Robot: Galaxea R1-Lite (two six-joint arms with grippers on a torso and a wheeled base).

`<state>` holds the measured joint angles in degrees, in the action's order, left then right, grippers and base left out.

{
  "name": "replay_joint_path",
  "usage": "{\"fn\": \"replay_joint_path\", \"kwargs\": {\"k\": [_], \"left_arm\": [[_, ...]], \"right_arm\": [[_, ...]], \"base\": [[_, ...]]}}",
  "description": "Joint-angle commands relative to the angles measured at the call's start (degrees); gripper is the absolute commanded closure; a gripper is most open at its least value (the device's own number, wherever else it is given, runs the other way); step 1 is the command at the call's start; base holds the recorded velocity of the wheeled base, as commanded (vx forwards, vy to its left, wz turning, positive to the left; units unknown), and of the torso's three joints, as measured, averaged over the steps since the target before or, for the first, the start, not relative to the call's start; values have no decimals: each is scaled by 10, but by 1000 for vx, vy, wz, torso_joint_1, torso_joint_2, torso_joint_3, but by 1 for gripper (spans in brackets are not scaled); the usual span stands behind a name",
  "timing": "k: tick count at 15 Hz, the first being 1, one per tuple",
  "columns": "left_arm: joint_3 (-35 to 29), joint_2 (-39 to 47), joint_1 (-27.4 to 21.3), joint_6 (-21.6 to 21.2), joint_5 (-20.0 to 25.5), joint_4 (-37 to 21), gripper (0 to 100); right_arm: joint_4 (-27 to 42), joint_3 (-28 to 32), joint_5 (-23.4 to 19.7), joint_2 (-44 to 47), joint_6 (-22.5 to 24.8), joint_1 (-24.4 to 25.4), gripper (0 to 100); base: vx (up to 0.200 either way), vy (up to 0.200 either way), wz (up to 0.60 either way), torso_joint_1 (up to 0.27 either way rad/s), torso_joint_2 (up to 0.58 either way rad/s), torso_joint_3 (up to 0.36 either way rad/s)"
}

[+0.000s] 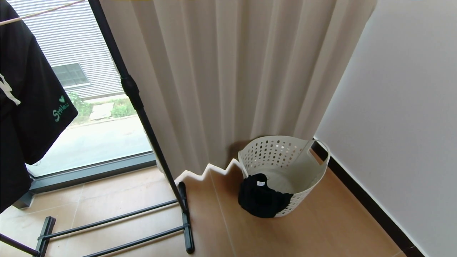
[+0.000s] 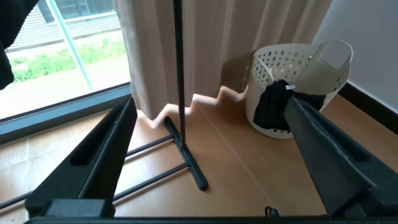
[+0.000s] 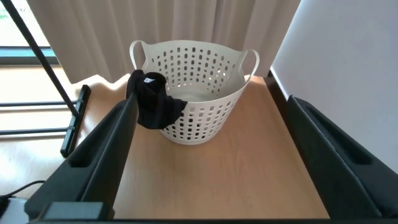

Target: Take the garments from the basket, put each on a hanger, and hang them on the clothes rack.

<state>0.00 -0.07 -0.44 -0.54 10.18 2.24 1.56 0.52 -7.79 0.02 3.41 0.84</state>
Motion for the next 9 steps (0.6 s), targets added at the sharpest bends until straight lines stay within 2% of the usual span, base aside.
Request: {"fn": "replay_joint_path", "kwargs": {"k": [1, 9], "left_arm": [[0, 1, 0, 0, 0, 0, 0], [0, 1, 0, 0, 0, 0, 0]], "right_arm": [[0, 0, 0, 0, 0, 0, 0], [0, 0, 0, 0, 0, 0, 0]], "base": [[0, 0, 0, 12, 2, -193], [0, 0, 0, 5, 5, -199]]}}
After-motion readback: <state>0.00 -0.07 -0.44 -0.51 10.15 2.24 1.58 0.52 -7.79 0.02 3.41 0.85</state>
